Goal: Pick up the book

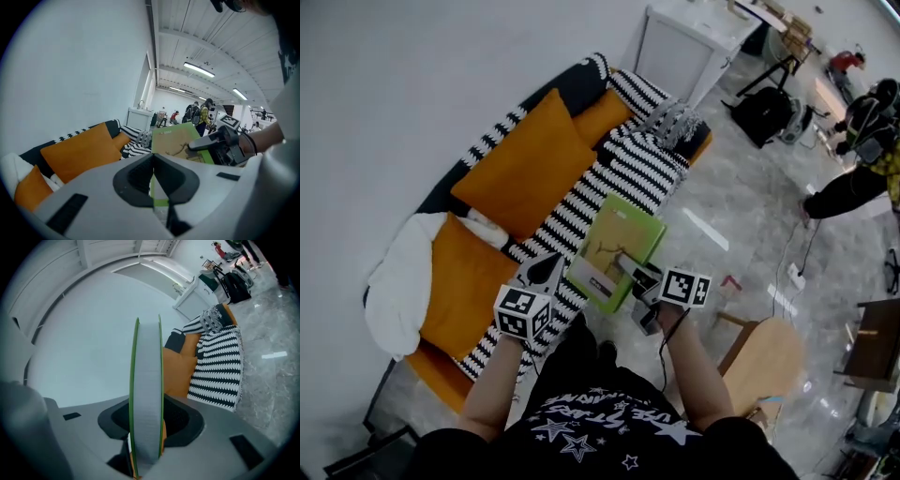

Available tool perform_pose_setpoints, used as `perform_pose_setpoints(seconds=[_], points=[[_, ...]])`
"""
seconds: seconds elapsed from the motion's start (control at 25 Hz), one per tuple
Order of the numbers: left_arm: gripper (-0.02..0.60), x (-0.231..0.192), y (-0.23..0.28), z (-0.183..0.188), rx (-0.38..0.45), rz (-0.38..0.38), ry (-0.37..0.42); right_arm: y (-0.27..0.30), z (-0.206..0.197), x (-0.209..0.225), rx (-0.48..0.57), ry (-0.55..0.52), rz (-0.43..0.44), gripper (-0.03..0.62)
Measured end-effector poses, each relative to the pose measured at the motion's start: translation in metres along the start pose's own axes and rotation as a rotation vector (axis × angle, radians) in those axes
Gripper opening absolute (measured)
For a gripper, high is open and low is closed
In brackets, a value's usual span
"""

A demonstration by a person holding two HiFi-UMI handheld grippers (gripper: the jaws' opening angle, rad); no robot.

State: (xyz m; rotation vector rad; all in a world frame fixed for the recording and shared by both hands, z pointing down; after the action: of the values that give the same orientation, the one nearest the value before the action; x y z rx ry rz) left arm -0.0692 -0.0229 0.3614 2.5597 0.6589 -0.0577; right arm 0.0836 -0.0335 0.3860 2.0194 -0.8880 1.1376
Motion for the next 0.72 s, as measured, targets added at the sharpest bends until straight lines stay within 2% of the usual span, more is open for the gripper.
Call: perform_pose_setpoints(seconds=[0.2, 0.36, 0.6, 0.72], points=[[0.008, 0.055, -0.028, -0.007, 0.013, 0.009, 0.025, -0.052, -0.019, -0.006, -0.003, -0.004, 0.024, 0.149], [0.008, 0.075, -0.047, -0.015, 0.029, 0.034, 0.018, -0.069, -0.03, -0.006, -0.026, -0.041, 0.036, 0.149], [0.008, 0.103, -0.087, -0.053, 0.0, 0.081, 0.007, -0.09, -0.076, -0.008, -0.074, -0.022, 0.077, 0.149], [0.008, 0.108, -0.101, -0.058, 0.006, 0.1, 0.007, -0.091, -0.093, -0.005, -0.104, -0.012, 0.085, 0.149]])
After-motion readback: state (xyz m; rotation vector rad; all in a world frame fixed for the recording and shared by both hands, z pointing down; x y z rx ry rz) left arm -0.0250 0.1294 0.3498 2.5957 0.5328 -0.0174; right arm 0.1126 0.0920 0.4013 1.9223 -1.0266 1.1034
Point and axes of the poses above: the fingertips, and each gripper's own axes: y forward along the fingers, x to its right, z out of its top, the point moved 1 cm from there along -y, backward along the fingers, and after that the axes turned 7 degrees about z, right-handed, at the moved point
